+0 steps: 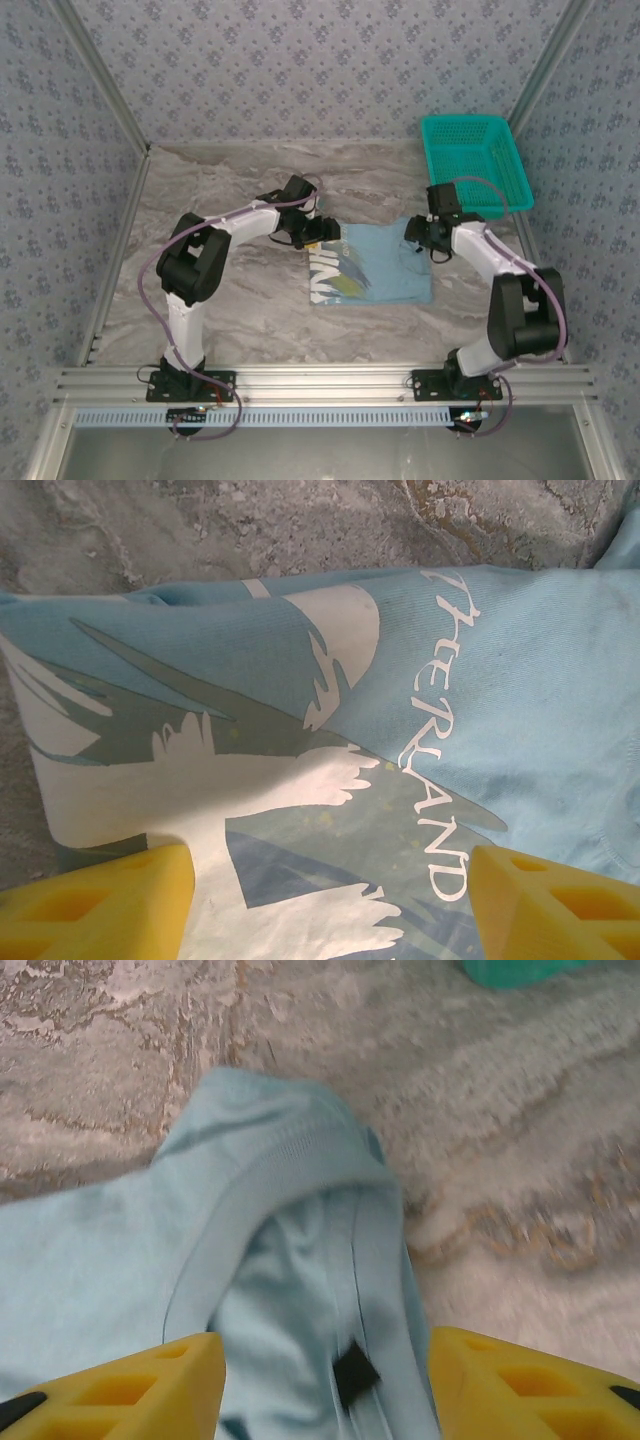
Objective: Fold the inside-out t-shirt
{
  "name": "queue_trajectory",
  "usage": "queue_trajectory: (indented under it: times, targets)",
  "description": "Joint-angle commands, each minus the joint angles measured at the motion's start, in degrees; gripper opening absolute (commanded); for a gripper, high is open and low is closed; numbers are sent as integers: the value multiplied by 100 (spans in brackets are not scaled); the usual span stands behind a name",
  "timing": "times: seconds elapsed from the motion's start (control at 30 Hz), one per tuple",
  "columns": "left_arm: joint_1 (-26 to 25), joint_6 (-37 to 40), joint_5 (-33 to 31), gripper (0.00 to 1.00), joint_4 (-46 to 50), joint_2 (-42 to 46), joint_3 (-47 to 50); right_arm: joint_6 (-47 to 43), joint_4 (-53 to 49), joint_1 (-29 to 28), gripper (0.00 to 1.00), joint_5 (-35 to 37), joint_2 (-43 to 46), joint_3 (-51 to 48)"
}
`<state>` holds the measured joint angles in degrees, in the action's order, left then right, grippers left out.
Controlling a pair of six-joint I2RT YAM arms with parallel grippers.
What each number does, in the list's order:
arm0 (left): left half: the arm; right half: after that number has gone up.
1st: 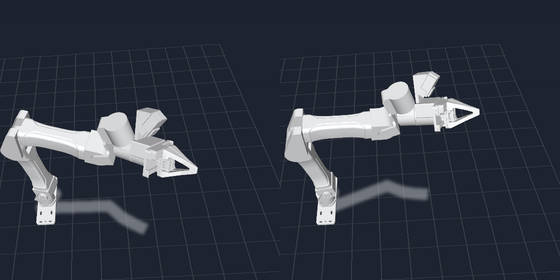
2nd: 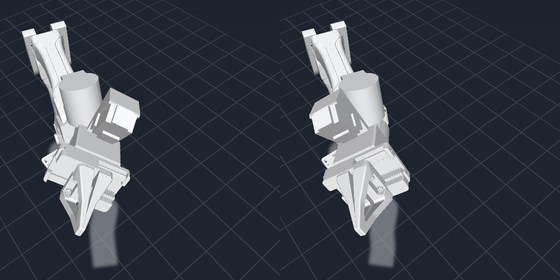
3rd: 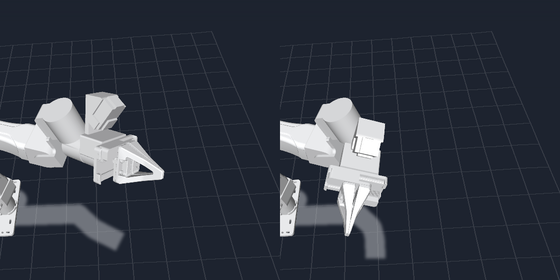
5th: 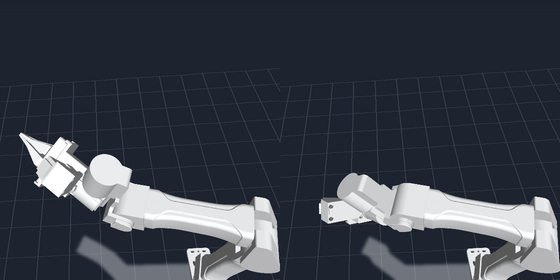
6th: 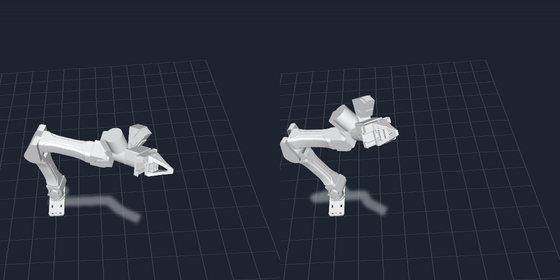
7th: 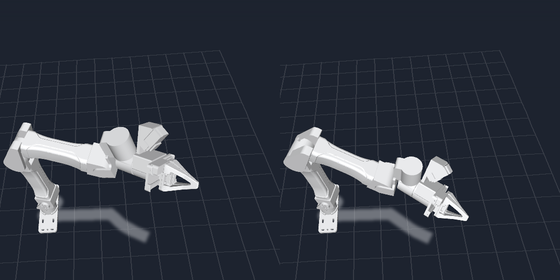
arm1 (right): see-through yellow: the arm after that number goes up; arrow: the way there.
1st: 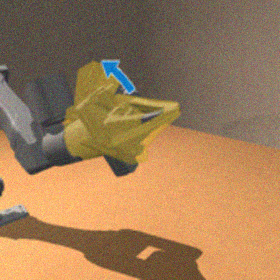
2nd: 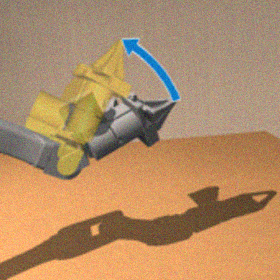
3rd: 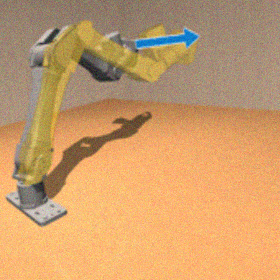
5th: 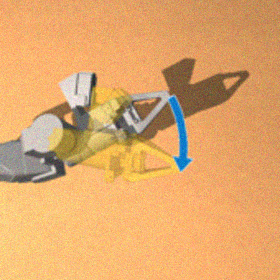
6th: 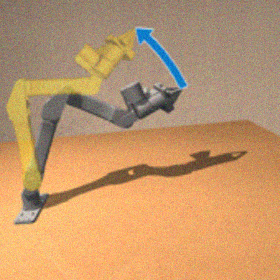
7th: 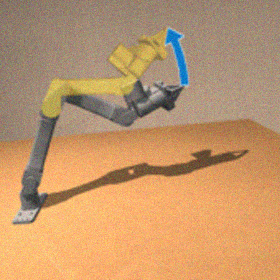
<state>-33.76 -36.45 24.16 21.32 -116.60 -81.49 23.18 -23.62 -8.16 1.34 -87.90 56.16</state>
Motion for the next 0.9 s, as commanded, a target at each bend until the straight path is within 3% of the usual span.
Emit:
queue_trajectory:
  times: [0.0, 0.17, 0.4, 0.7, 0.87]
  targets:
    - [6, 130, -10, 72, 162, -69, -173, -356, 192, -5, 50, 163, -569, 483]
    - [5, 140, -15, 72, 148, -106, -144, -466, -379, 92, 35, 609, -1548, 1122]
    - [-6, 156, -8, 72, 157, -67, -97, -651, -974, 92, 32, 1000, -2188, 2007]
    - [-2, 319, -127, 74, 188, 233, -309, -1080, -1235, -832, 43, 1446, -937, 1617]
    - [-15, 532, -287, 74, -22, 476, -300, -483, -1401, -1307, 45, 1094, -366, 841]
